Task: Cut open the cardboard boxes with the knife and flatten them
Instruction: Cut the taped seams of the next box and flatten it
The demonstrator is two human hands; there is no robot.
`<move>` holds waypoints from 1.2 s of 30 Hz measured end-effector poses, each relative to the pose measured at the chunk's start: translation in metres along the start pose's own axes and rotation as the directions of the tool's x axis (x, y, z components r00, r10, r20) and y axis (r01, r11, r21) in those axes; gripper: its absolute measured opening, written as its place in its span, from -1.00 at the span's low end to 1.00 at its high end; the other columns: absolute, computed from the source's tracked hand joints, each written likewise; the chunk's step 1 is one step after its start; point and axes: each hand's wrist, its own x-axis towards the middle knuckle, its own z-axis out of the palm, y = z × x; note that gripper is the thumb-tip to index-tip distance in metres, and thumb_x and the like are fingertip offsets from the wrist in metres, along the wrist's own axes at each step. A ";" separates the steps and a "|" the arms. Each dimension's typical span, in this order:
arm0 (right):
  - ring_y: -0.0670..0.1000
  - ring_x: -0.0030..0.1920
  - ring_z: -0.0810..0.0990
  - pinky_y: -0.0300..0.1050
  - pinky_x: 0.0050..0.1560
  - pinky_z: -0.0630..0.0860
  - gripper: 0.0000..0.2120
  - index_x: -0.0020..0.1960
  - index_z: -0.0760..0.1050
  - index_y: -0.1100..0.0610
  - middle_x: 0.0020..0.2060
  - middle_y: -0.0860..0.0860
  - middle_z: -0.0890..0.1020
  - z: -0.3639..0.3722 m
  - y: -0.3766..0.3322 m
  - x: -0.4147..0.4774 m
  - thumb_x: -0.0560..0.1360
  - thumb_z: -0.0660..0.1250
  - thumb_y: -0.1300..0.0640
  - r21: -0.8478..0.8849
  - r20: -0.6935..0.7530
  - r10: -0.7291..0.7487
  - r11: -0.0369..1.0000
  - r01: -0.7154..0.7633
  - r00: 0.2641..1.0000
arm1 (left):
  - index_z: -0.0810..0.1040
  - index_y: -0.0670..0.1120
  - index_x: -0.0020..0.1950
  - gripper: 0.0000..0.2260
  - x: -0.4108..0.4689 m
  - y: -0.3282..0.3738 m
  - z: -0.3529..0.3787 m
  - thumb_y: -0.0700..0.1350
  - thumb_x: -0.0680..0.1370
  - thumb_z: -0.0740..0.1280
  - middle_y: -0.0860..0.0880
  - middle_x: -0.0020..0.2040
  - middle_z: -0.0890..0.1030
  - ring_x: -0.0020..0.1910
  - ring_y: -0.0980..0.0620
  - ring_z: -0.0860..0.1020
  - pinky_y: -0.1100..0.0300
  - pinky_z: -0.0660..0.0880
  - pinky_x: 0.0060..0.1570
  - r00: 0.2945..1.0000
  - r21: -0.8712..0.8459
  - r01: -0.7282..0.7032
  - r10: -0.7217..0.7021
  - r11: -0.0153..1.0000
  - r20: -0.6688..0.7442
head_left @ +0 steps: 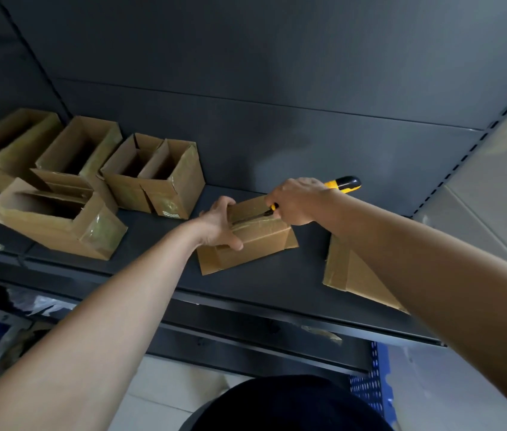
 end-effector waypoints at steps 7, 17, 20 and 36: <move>0.10 0.01 0.53 -0.07 -0.18 0.38 -0.66 0.27 0.47 0.07 0.10 0.02 0.53 -0.014 -0.009 0.010 0.52 0.23 0.26 -0.208 -0.035 0.134 0.968 -0.138 0.990 | 0.12 0.05 0.46 -0.22 0.000 -0.001 0.003 -0.05 0.35 0.46 0.05 0.33 0.23 0.33 -0.09 0.24 0.05 0.34 0.19 0.999 0.079 -0.045 0.046 0.996 -0.013; 0.14 0.13 0.53 -0.04 -0.12 0.41 -0.67 0.28 0.47 0.10 0.16 0.05 0.53 0.004 0.037 0.000 0.54 0.18 0.24 -0.129 0.058 0.320 0.942 -0.311 0.945 | 0.10 0.05 0.47 -0.19 0.007 0.000 -0.003 -0.03 0.33 0.47 0.02 0.37 0.24 0.36 -0.07 0.19 -0.12 0.24 0.38 0.998 0.247 -0.052 0.056 0.968 -0.008; 0.14 0.18 0.53 -0.01 -0.01 0.43 -0.72 0.25 0.48 0.11 0.19 0.05 0.53 0.016 0.056 -0.014 0.56 0.19 0.19 -0.204 0.078 0.388 0.908 -0.366 0.919 | 0.08 0.04 0.49 -0.15 0.008 0.002 -0.011 -0.12 0.32 0.48 0.00 0.40 0.21 0.38 -0.08 0.17 -0.05 0.30 0.35 0.999 0.308 -0.047 0.041 0.950 0.025; 0.08 -0.41 0.50 0.00 -0.21 0.57 -0.78 -0.11 0.48 0.26 -0.41 0.13 0.52 0.069 0.015 0.039 0.49 0.43 0.11 0.919 0.292 0.259 0.190 -0.344 0.921 | 0.33 -0.11 0.45 -0.54 -0.009 0.007 0.022 -0.23 0.54 0.26 0.00 0.34 0.31 0.38 0.01 0.24 0.02 0.27 0.35 0.888 0.411 -0.374 0.449 0.831 -0.098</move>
